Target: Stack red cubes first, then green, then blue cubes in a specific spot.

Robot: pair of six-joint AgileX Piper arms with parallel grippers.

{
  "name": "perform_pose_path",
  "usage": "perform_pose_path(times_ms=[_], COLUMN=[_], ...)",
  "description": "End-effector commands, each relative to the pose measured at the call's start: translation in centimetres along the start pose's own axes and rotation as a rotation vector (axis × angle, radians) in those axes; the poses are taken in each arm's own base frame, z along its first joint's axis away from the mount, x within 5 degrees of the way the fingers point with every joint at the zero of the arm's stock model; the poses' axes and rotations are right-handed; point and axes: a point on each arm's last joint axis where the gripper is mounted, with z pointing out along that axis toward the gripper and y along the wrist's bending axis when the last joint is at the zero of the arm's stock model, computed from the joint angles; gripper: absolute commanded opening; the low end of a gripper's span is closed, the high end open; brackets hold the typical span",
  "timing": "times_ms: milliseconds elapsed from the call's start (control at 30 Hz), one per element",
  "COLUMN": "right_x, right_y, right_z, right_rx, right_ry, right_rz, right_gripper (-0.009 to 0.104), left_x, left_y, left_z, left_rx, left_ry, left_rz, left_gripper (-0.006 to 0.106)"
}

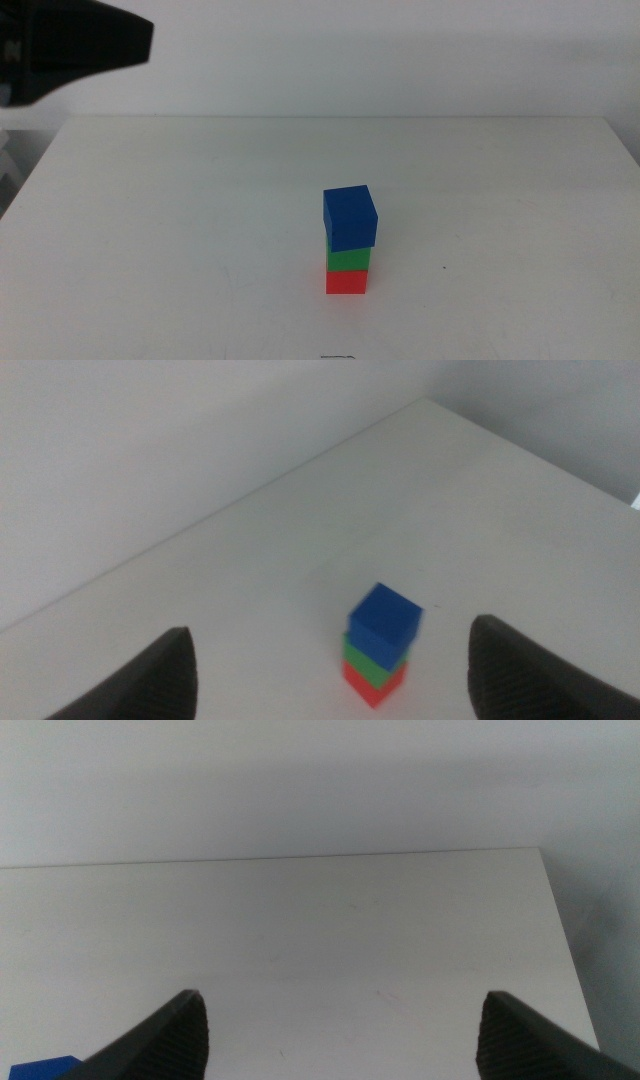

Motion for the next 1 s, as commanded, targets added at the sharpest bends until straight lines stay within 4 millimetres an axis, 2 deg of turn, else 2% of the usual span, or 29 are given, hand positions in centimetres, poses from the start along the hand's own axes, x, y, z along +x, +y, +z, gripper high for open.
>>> perform_pose_path(times_ms=[0,100,167,300,467,967], right_x=[-1.1,-1.1,-1.1,-1.1,-1.1,-1.1], right_y=[-0.1,-0.1,-0.1,-0.1,-0.1,-0.1], right_z=[-1.1,-1.1,-1.1,-1.1,-1.1,-1.1], right_rx=[0.006,0.006,0.006,0.006,0.006,0.006], right_ry=[-0.108,-0.108,-0.108,-0.108,-0.108,-0.108], right_rz=[-0.019,-0.019,-0.019,-0.019,-0.019,-0.019], right_gripper=[0.083,0.083,0.083,0.083,0.083,0.083], left_x=[-1.6,-2.2,-2.0,-1.4,-0.5,-0.3], left_y=[0.3,1.5,2.7,4.1,4.6,4.8], left_z=[-1.5,-2.9,-3.3,-3.2,-2.5,-2.0], left_rx=[-0.103,-0.296,-0.439,-0.590,-0.591,-0.589], left_ry=[-0.158,-0.330,-0.415,-0.472,-0.476,-0.445], left_rz=[-0.040,-0.120,-0.102,-0.065,-0.194,-0.209], left_gripper=[0.091,0.091,0.091,0.091,0.091,0.091])
